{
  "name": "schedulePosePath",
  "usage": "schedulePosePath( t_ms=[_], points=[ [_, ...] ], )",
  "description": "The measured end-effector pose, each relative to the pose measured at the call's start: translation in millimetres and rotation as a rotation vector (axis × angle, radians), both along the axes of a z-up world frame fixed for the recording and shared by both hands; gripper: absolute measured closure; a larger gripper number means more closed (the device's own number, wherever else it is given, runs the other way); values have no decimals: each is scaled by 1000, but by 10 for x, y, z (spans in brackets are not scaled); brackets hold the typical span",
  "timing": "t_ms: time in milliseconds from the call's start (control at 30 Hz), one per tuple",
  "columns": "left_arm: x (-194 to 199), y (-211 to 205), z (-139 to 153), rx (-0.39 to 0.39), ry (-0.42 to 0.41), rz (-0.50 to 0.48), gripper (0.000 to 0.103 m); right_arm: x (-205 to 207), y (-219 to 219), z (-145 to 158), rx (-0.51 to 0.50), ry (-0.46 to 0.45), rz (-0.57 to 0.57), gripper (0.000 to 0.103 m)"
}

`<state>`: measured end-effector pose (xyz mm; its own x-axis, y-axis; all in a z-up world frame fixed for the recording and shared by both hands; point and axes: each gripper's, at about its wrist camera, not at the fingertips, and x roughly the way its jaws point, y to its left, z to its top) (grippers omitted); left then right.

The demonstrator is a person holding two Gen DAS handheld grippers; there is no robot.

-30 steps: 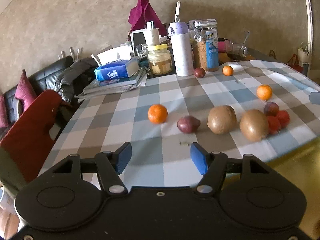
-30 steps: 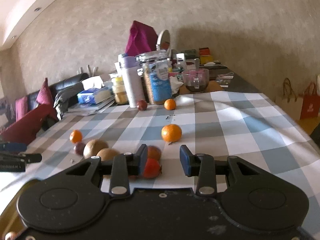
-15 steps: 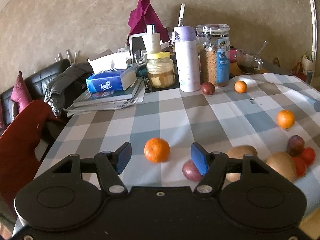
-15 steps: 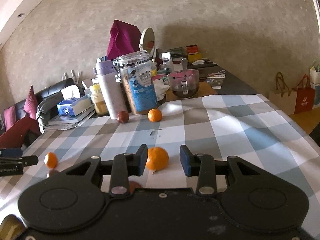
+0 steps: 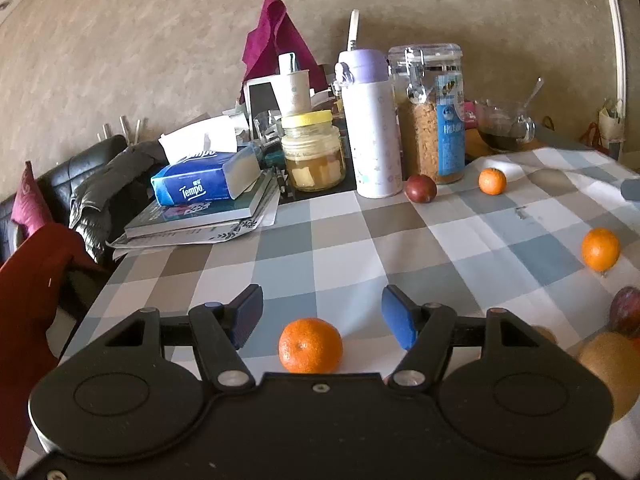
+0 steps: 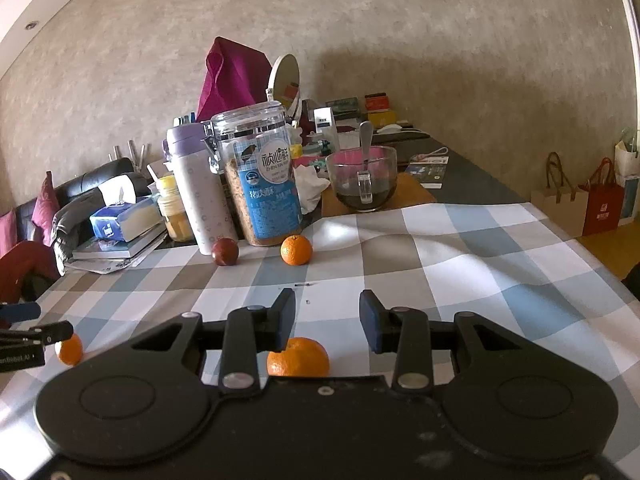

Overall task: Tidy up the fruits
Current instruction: 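Close the right gripper on one mandarin while the left gripper grasps another, then lift both held mandarins off the tablecloth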

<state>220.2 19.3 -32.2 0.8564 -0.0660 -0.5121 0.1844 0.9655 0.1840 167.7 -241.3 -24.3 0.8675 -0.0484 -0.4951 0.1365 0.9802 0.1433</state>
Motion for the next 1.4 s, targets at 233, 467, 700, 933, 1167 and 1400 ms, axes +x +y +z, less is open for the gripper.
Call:
schedulePosePath(
  t_ms=[233, 467, 700, 933, 1167, 1400],
  points=[
    [69, 94, -101, -39, 36, -2, 30, 22, -57, -25, 40, 35, -1, 64],
    [182, 157, -219, -66, 98, 34, 30, 125, -105, -109, 143, 100, 9, 64],
    [223, 176, -276, -71, 112, 53, 30, 173, -112, -161, 221, 137, 31, 64],
    [301, 203, -344, -94, 149, 67, 30, 242, -43, -232, 226, 175, 18, 62],
    [331, 255, -353, -153, 173, 54, 44, 287, -35, -274, 235, 200, 0, 59],
    [320, 235, -326, -159, 178, 40, 54, 336, -96, -386, 336, 238, -14, 56]
  ],
)
